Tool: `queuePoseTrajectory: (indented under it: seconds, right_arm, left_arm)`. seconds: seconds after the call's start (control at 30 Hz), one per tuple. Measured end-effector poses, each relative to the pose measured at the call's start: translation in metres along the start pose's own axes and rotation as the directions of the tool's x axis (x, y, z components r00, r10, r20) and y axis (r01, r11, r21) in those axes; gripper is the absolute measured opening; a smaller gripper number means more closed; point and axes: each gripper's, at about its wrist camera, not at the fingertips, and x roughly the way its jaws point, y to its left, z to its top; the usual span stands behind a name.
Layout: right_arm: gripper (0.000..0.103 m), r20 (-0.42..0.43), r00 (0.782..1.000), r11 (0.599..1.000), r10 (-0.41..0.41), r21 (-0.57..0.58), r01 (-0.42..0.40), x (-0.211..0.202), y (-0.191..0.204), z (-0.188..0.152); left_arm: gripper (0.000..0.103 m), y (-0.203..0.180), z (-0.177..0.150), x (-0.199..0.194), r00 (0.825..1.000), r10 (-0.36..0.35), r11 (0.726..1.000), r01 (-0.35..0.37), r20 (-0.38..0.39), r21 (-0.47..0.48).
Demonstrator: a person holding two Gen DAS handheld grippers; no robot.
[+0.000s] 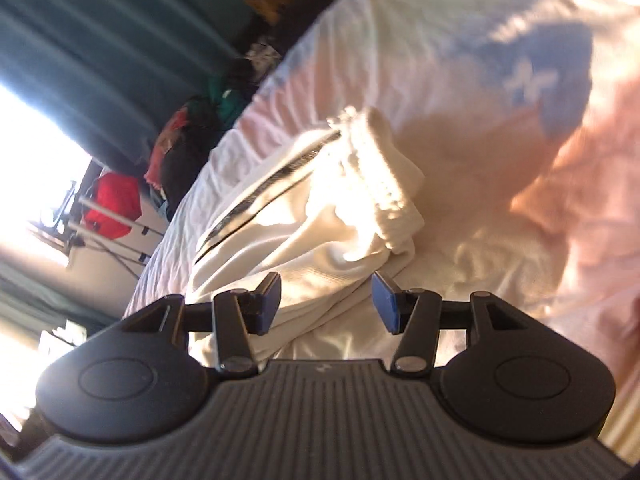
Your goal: Fold clothes
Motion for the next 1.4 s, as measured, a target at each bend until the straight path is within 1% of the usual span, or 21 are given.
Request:
queuePoseTrajectory:
  seconds: [0.03,0.07,0.1,0.13,0.17,0.2,0.23,0.27,0.3,0.33,0.47,0.57,0.67,0.73,0.9,1.03,1.1,1.2,1.3,1.4]
  right_arm:
    - [0.054,0.015,1.0,0.999,-0.007,-0.032,0.007,-0.012,0.009,-0.003]
    - [0.054,0.028,1.0,0.998,-0.001,-0.065,0.003,-0.024,0.017,-0.004]
    - [0.055,0.041,0.999,0.995,0.006,-0.097,-0.002,-0.035,0.026,-0.004]
    - [0.067,0.053,0.998,0.992,0.018,-0.122,-0.012,-0.047,0.033,-0.009]
    - [0.083,0.064,0.997,0.987,0.035,-0.156,-0.025,-0.06,0.039,-0.013]
    - [0.09,0.073,0.996,0.981,0.053,-0.191,-0.038,-0.074,0.046,-0.018]
    - [0.09,0.074,0.995,0.972,0.064,-0.23,-0.046,-0.084,0.052,-0.022]
    - [0.09,0.085,0.995,0.963,0.061,-0.268,-0.036,-0.093,0.058,-0.028]
    - [0.09,0.096,0.994,0.952,0.058,-0.304,-0.026,-0.103,0.063,-0.033]
    - [0.09,0.107,0.993,0.94,0.055,-0.34,-0.015,-0.112,0.069,-0.039]
    - [0.09,0.215,0.973,0.892,0.083,-0.452,0.024,-0.15,0.083,-0.063]
    - [0.09,0.265,0.956,0.866,0.125,-0.499,0.025,-0.17,0.087,-0.08]
    - [0.09,0.308,0.94,0.852,0.147,-0.521,0.038,-0.183,0.088,-0.098]
    - [0.09,0.326,0.934,0.842,0.146,-0.537,0.056,-0.186,0.088,-0.109]
    - [0.09,0.375,0.911,0.851,0.174,-0.523,0.053,-0.194,0.081,-0.133]
    - [0.09,0.404,0.895,0.842,0.188,-0.536,0.065,-0.192,0.076,-0.152]
    - [0.09,0.418,0.889,0.833,0.189,-0.548,0.08,-0.189,0.075,-0.161]
    - [0.09,0.438,0.878,0.819,0.192,-0.565,0.103,-0.184,0.074,-0.173]
    - [0.09,0.459,0.867,0.804,0.196,-0.581,0.126,-0.18,0.073,-0.186]
    - [0.09,0.477,0.859,0.792,0.188,-0.591,0.154,-0.172,0.07,-0.196]
  left_arm:
    - [0.082,-0.006,0.002,-0.014,1.0,-0.006,1.0,0.006,0.008,0.012]
    - [0.086,-0.011,0.002,-0.026,1.0,-0.012,1.0,0.012,0.018,0.023]
    - [0.087,-0.016,0.002,-0.038,0.999,-0.019,0.999,0.018,0.03,0.033]
    - [0.087,-0.021,0.001,-0.05,0.999,-0.026,0.999,0.024,0.041,0.044]
    - [0.087,-0.026,0.001,-0.062,0.998,-0.033,0.998,0.03,0.053,0.054]
    - [0.088,-0.031,0.0,-0.073,0.997,-0.036,0.998,0.032,0.066,0.062]
    - [0.091,-0.036,-0.001,-0.083,0.996,-0.036,0.997,0.031,0.081,0.068]
    - [0.101,-0.04,-0.003,-0.093,0.994,-0.033,0.997,0.026,0.102,0.072]
    - [0.103,-0.044,-0.004,-0.103,0.992,-0.029,0.997,0.019,0.127,0.076]
    - [0.103,-0.047,-0.007,-0.112,0.99,-0.028,0.996,0.017,0.141,0.083]
    - [0.103,-0.059,-0.017,-0.143,0.984,-0.033,0.993,0.012,0.176,0.119]
    - [0.103,-0.063,-0.028,-0.162,0.981,-0.03,0.99,0.003,0.193,0.139]
    - [0.103,-0.065,-0.042,-0.179,0.977,-0.019,0.989,-0.013,0.212,0.145]
    - [0.103,-0.065,-0.051,-0.189,0.973,-0.011,0.99,-0.021,0.229,0.136]
    - [0.103,-0.062,-0.077,-0.211,0.968,-0.025,0.991,-0.009,0.25,0.136]
    - [0.103,-0.059,-0.094,-0.221,0.961,-0.016,0.989,-0.026,0.275,0.148]
    - [0.103,-0.056,-0.1,-0.223,0.959,-0.011,0.989,-0.03,0.282,0.142]
    - [0.103,-0.049,-0.106,-0.222,0.963,0.002,0.989,-0.041,0.27,0.139]
    - [0.103,-0.043,-0.114,-0.221,0.962,0.012,0.99,-0.049,0.274,0.131]
    - [0.103,-0.04,-0.119,-0.218,0.96,0.022,0.986,-0.067,0.28,0.15]
